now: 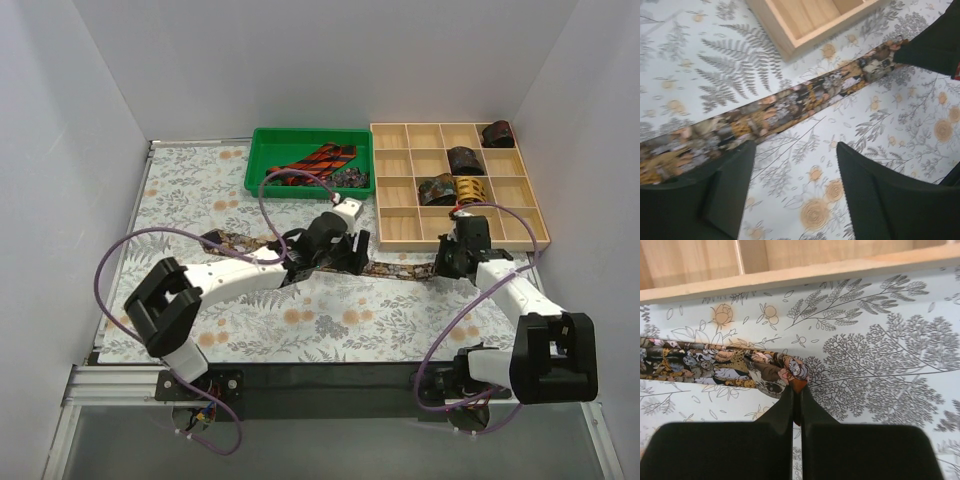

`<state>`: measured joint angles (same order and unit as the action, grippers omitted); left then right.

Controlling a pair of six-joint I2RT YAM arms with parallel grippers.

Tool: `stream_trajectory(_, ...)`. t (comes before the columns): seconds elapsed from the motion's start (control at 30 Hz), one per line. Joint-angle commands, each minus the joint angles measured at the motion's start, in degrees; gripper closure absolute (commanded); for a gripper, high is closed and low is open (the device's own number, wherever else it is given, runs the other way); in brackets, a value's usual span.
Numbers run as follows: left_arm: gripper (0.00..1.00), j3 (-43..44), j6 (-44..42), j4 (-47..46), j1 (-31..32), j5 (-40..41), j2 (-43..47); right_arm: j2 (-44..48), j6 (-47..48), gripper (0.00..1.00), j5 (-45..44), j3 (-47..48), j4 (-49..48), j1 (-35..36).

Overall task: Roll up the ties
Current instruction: Roll the tie

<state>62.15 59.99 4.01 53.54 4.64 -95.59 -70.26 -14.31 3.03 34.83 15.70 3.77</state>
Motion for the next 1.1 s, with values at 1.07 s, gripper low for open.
stream_trajectory(1.07, 0.3, -23.1, 0.8, 7.8, -8.3, 7.0, 28.9, -47.3, -22.0, 0.99, -56.8, 42.2, 44.1, 41.1)
